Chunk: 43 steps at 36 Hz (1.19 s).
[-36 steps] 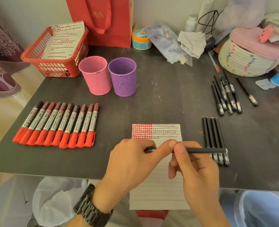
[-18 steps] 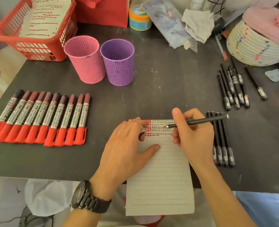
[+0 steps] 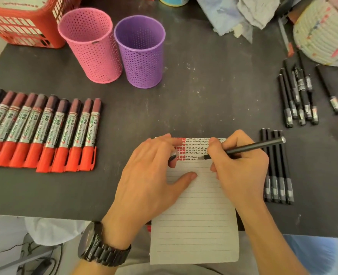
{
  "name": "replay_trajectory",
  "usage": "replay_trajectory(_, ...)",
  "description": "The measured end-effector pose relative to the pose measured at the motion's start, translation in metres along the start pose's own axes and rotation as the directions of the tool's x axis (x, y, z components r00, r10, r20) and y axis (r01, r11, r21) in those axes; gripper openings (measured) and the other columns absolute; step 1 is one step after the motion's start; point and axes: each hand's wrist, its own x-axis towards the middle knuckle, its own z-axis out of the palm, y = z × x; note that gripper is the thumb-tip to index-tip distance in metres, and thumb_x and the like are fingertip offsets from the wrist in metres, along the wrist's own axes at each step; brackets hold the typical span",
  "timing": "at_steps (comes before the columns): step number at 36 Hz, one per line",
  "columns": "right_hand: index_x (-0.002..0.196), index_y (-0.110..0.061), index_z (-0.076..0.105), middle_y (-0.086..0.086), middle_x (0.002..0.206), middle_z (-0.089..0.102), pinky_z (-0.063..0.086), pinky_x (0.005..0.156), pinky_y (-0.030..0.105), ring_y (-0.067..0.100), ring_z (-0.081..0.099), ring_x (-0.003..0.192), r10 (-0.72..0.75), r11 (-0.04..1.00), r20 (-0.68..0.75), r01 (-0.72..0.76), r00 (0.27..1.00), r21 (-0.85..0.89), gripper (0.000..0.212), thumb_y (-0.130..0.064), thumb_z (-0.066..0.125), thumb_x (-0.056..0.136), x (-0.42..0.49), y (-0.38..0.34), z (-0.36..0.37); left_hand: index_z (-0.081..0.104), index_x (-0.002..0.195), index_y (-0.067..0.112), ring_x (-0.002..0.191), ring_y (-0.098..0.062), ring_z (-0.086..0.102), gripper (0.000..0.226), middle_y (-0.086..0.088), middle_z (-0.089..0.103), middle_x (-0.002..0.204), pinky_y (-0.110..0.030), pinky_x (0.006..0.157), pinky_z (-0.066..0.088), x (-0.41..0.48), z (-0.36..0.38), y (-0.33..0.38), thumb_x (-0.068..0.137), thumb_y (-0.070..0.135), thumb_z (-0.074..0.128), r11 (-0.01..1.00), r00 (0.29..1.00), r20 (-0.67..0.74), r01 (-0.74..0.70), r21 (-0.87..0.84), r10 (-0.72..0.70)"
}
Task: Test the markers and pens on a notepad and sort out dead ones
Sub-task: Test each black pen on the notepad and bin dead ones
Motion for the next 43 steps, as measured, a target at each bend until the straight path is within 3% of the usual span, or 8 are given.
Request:
replay_trajectory(28, 0.063, -0.014, 0.053, 0.001, 0.048, 0.06, 0.045, 0.046, 0.02, 0.007, 0.059, 0.041, -0.034, 0.999, 0.015, 0.034, 0.999, -0.019, 0.031, -0.015, 0.069, 0.089, 0.0016, 0.0016, 0.0009, 0.034, 0.086, 0.03, 0.131, -0.001, 0.041, 0.044, 0.019, 0.057, 0.129, -0.017, 0.109, 0.022, 0.0002, -0.0004, 0.0021, 0.078, 0.054, 0.07, 1.0, 1.0, -0.01, 0.003, -0.007, -0.003)
replay_trajectory(35, 0.062, -0.015, 0.052, -0.001, 0.047, 0.06, 0.044, 0.046, 0.017, 0.006, 0.058, 0.04, -0.044, 0.999, 0.018, 0.045, 0.999, -0.02, 0.032, -0.013, 0.069, 0.089, 0.0021, 0.0025, 0.0008, 0.035, 0.087, 0.031, 0.129, 0.001, 0.039, 0.043, 0.02, 0.056, 0.13, -0.004, 0.109, 0.009, -0.0002, -0.0009, 0.001, 0.078, 0.056, 0.07, 1.0, 1.0, 0.016, 0.018, -0.004, -0.018)
replay_trajectory(43, 0.062, -0.013, 0.052, 0.001, 0.047, 0.059, 0.043, 0.046, 0.016, 0.005, 0.059, 0.04, -0.046, 0.999, 0.008, 0.046, 0.999, -0.017, 0.032, -0.013, 0.069, 0.09, 0.0019, 0.0038, 0.0007, 0.035, 0.087, 0.03, 0.13, 0.0, 0.041, 0.043, 0.019, 0.057, 0.129, -0.013, 0.108, 0.018, -0.0004, -0.0005, 0.0013, 0.078, 0.055, 0.069, 1.0, 1.0, 0.002, 0.0, 0.0, 0.0)
